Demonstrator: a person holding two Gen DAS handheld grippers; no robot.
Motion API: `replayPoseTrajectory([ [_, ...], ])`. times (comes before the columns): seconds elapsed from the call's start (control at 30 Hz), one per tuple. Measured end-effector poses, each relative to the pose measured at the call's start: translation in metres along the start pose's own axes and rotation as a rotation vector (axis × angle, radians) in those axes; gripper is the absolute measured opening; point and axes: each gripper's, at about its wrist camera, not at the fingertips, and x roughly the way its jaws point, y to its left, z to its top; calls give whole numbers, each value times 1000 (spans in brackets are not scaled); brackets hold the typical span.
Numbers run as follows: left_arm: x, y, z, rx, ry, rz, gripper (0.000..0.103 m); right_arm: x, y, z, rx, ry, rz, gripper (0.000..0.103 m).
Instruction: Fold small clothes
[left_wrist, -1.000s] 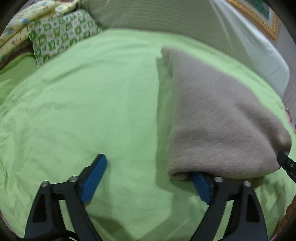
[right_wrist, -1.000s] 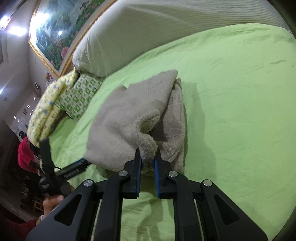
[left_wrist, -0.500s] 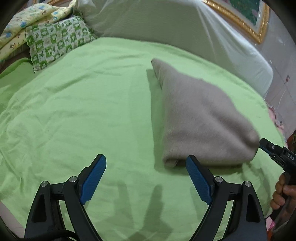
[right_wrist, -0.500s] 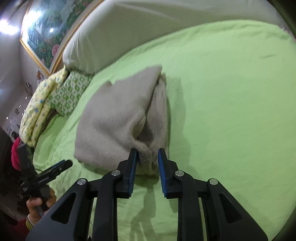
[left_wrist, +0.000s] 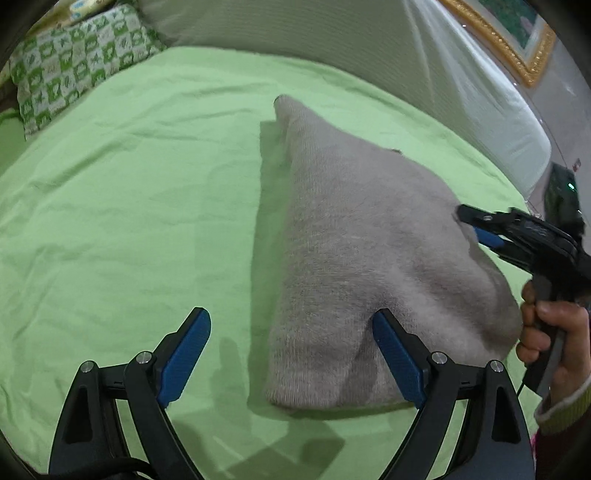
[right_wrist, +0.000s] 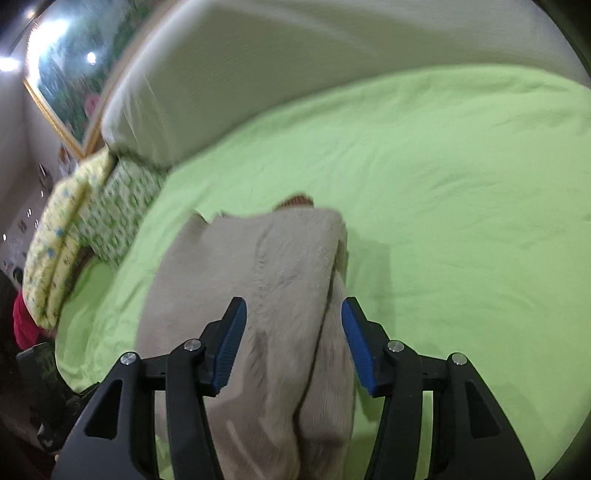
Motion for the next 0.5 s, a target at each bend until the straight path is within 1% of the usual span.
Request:
replayPoseTrajectory([
  [0.03, 4, 1, -1, -5, 6, -1, 91, 11, 2, 2, -29, 32, 10, 32],
  [0.07, 7, 3, -1, -7, 8, -6, 92, 18, 6, 5, -51, 42, 0, 8],
  [0.1, 9, 4, -1, -7, 7, -7, 93, 20, 9, 12, -78, 12, -35, 8],
  [0.17, 14, 5, -2, -5, 13, -5, 95, 14, 12, 22, -84, -54, -22, 8],
  [0.2, 16, 6, -3, -7, 21, -11, 96, 13, 15, 27, -95, -89, -30, 8],
  [0.23, 19, 7, -4, -11, 25, -15, 96, 16, 16, 29, -113, -91, -51, 8],
  [0.27, 20, 8, -4, -15, 25, -19, 97, 25, 16, 29, -125, -72, -72, 8],
  [0.33, 19, 9, -5, -16, 26, -28, 97, 51, 12, 18, -162, 8, -111, 8],
  [0.37, 19, 9, -5, -15, 27, -28, 97, 52, 11, 15, -175, 7, -115, 9],
  [0.4, 18, 9, -5, -11, 29, -26, 97, 48, 9, 13, -164, -11, -108, 9],
  [0.43, 17, 9, -5, -10, 32, -27, 97, 38, 2, 13, -115, -21, -94, 13],
  [0.47, 15, 10, -5, -13, 37, -28, 97, 31, -1, 14, -86, -24, -92, 19],
  [0.5, 12, 10, -5, -15, 37, -23, 96, 18, -6, 13, -50, -38, -99, 23],
])
